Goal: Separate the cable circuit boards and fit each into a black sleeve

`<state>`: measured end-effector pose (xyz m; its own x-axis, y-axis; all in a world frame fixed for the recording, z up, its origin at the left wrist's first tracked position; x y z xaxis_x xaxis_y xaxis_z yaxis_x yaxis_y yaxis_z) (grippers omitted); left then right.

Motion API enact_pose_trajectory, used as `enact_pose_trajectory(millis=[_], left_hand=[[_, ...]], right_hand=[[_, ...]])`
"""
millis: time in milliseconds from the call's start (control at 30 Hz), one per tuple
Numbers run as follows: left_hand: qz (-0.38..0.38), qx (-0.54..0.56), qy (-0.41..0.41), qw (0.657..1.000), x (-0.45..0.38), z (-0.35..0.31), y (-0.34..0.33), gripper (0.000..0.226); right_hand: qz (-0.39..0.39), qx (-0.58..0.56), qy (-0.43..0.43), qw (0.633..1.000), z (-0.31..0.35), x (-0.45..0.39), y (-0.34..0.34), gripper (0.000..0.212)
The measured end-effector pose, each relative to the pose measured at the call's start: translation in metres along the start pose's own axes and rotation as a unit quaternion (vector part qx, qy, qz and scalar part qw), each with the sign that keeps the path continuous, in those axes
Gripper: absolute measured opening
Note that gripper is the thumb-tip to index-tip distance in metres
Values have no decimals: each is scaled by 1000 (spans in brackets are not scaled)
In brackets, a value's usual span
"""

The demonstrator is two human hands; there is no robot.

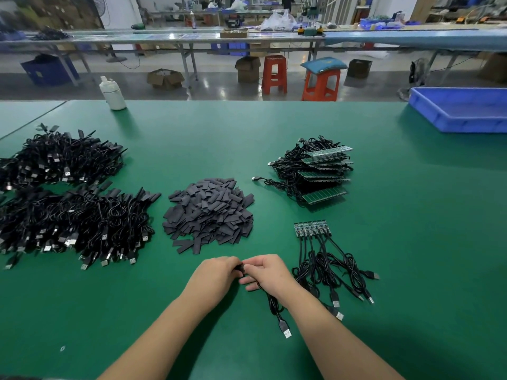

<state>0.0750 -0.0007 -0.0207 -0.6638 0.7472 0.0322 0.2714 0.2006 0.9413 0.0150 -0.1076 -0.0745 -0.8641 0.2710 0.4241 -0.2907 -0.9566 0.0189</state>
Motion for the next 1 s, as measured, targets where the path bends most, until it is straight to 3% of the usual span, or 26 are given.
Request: enact_pose_trajectory(millis=[300,400,567,767,1000], left_hand=[[24,-123,-41,991,-3,-7,-13,28],[19,-136,-47,989,-4,-8,-12,26],[-20,-97,-23,995,-6,-2,1,22],[-27,-94,-29,995,-6,2,3,20],[11,-161,-80,984,-1,-6,-6,21]], right_hand=[[39,48,36,997,2,5,-3,39],[45,42,41,997,4,7,-4,36],[-15,-28,29,999,6,9,2,6],[-23,-17,34,999,2,10,3,19],[-15,28,33,999,5,10,-1,13]])
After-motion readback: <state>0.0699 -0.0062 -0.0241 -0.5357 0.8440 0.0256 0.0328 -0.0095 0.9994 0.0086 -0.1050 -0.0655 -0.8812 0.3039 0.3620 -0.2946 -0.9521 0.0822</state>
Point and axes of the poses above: each hand's wrist, its own x-axis away from the middle knuckle, its own y-axis out of the back of the hand, z = x × y, the point moved 7 cm from there along -x, towards the middle knuckle, and after that the axes turned 1 degree about y, right-handed, at the moved point
